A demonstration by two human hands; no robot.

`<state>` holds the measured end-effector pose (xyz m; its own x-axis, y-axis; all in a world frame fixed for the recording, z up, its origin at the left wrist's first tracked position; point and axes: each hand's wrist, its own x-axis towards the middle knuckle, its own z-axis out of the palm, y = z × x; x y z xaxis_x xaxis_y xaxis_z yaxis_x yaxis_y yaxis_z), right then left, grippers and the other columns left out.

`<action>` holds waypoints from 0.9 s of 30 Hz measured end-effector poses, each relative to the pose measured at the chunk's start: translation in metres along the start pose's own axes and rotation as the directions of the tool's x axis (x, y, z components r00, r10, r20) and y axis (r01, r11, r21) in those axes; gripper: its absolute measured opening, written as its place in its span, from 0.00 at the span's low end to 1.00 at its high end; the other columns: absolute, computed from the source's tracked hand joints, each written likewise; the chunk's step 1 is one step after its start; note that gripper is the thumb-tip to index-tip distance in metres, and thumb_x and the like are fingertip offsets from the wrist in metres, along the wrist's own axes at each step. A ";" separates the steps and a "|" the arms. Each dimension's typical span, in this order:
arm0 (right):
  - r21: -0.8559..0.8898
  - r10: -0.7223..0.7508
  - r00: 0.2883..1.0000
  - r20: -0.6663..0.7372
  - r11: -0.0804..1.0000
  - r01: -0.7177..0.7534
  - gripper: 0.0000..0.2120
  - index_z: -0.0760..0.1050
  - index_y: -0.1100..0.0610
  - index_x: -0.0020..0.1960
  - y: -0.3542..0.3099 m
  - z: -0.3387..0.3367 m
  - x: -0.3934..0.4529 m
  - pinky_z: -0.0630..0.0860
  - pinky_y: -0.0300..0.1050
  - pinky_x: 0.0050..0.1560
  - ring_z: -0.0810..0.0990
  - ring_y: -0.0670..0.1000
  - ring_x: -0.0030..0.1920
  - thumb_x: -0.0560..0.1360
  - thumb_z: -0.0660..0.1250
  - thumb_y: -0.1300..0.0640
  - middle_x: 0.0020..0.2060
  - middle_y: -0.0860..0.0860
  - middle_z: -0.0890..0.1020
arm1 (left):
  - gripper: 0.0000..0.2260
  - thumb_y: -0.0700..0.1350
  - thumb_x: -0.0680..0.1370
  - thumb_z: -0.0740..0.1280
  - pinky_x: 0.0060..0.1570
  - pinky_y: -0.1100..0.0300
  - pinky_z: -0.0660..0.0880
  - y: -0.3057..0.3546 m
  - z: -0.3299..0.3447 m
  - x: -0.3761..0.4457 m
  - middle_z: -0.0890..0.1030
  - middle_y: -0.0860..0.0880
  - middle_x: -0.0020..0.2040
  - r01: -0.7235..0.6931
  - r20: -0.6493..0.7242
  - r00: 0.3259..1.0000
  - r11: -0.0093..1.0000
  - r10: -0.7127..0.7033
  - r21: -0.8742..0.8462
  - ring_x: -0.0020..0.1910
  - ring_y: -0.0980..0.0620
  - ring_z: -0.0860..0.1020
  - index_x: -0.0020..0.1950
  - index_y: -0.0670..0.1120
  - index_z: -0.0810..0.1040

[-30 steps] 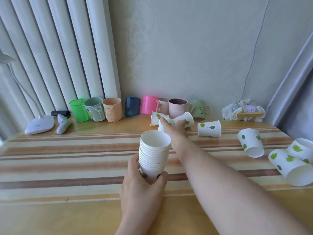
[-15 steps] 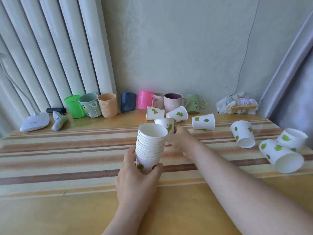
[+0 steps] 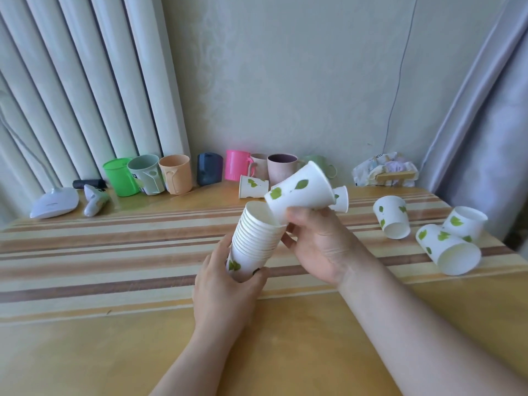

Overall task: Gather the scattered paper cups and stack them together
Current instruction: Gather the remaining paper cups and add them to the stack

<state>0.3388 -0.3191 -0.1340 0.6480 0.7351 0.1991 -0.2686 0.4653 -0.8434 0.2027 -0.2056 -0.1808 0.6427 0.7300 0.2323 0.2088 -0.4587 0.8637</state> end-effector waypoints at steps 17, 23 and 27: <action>-0.464 0.085 0.996 -0.006 0.882 -0.078 0.34 0.75 0.51 0.75 0.046 -0.012 -0.009 0.82 0.63 0.65 0.86 0.58 0.66 0.71 0.81 0.56 0.68 0.54 0.84 | 0.34 0.56 0.67 0.79 0.60 0.46 0.80 -0.010 -0.001 0.002 0.79 0.64 0.59 -0.032 0.029 0.999 0.998 0.034 -0.049 0.60 0.56 0.81 0.71 0.70 0.73; -0.775 0.034 0.994 -0.104 0.624 -0.103 0.25 0.83 0.47 0.63 0.053 -0.019 -0.009 0.83 0.49 0.64 0.86 0.43 0.58 0.68 0.85 0.51 0.55 0.42 0.89 | 0.35 0.43 0.69 0.72 0.58 0.55 0.81 -0.014 -0.006 0.000 0.82 0.62 0.59 -0.053 0.225 0.973 0.997 0.040 0.050 0.60 0.60 0.81 0.71 0.71 0.72; -0.857 -0.105 0.963 -0.250 0.488 -0.169 0.26 0.80 0.43 0.61 0.032 -0.045 -0.008 0.82 0.46 0.55 0.85 0.42 0.53 0.65 0.83 0.43 0.52 0.40 0.88 | 0.27 0.38 0.75 0.71 0.60 0.57 0.78 -0.016 -0.011 -0.003 0.84 0.57 0.55 0.094 0.108 0.990 0.995 -0.091 -0.016 0.53 0.61 0.81 0.66 0.66 0.75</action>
<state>0.3573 -0.3322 -0.1853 0.8300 0.5356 0.1558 0.3701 -0.3197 -0.8723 0.1896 -0.1951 -0.1906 0.6968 0.7099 0.1027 0.2563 -0.3802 0.8887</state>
